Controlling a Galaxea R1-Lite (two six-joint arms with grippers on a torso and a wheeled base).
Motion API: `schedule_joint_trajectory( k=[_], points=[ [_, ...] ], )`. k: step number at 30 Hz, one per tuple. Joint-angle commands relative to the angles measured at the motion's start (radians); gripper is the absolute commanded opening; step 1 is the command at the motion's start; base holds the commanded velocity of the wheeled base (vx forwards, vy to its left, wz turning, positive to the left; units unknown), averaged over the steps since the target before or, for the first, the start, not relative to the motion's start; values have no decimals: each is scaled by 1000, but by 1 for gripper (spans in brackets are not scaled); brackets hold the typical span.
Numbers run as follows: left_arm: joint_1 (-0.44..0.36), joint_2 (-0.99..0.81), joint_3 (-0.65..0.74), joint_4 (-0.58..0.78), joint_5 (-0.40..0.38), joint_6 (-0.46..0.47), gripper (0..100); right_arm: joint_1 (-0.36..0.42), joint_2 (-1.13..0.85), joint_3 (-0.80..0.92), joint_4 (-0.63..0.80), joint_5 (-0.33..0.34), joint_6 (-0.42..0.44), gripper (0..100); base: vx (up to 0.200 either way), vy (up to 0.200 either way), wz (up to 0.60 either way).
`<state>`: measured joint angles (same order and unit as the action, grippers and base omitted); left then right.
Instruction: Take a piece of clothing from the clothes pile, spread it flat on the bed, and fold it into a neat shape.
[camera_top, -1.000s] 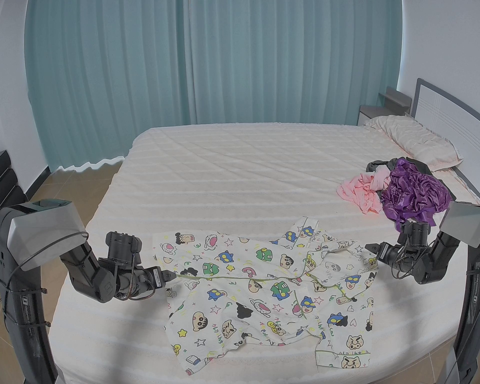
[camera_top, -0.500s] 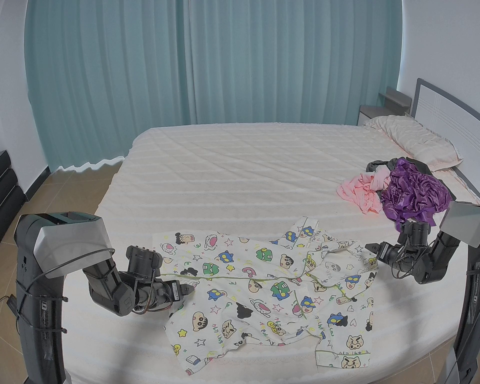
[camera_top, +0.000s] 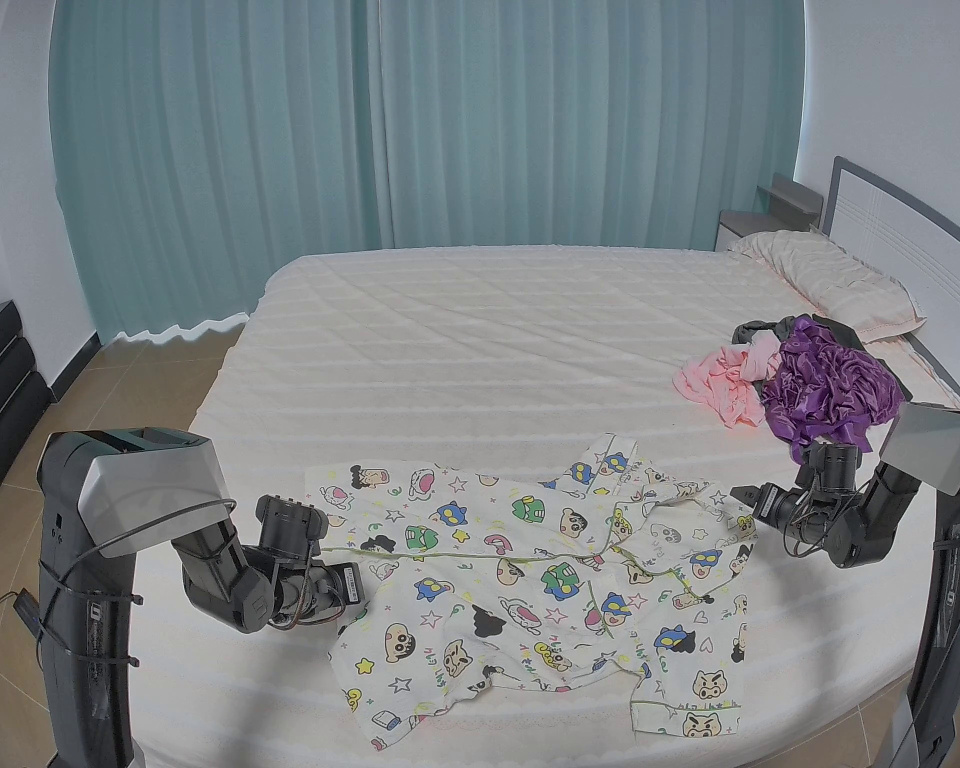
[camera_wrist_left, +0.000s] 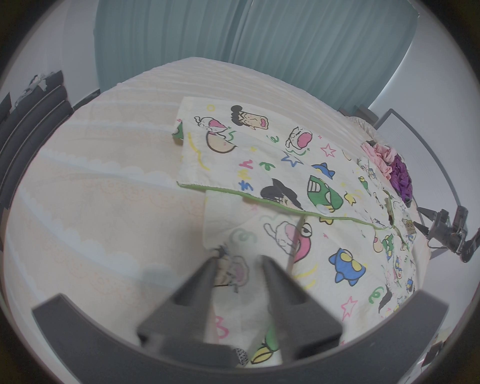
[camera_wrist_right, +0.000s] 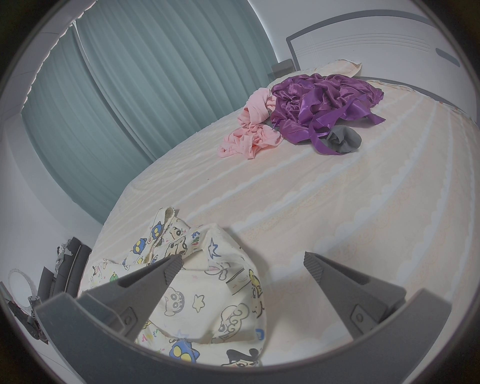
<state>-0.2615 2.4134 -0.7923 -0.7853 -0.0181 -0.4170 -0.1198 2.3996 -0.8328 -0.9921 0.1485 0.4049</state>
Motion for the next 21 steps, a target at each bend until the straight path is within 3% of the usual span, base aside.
schedule_joint_trajectory(
  k=[1,13,21],
  points=[
    [-2,3,8,-2,27,0,0,-1,0,0,0,0,0,100,0,0,0],
    [10,-45,68,-2,92,12,0,-1,-2,-2,0,2,0,100,0,0,0],
    [30,-60,97,-2,129,75,0,-1,-2,0,0,2,0,100,0,0,0]
  ],
)
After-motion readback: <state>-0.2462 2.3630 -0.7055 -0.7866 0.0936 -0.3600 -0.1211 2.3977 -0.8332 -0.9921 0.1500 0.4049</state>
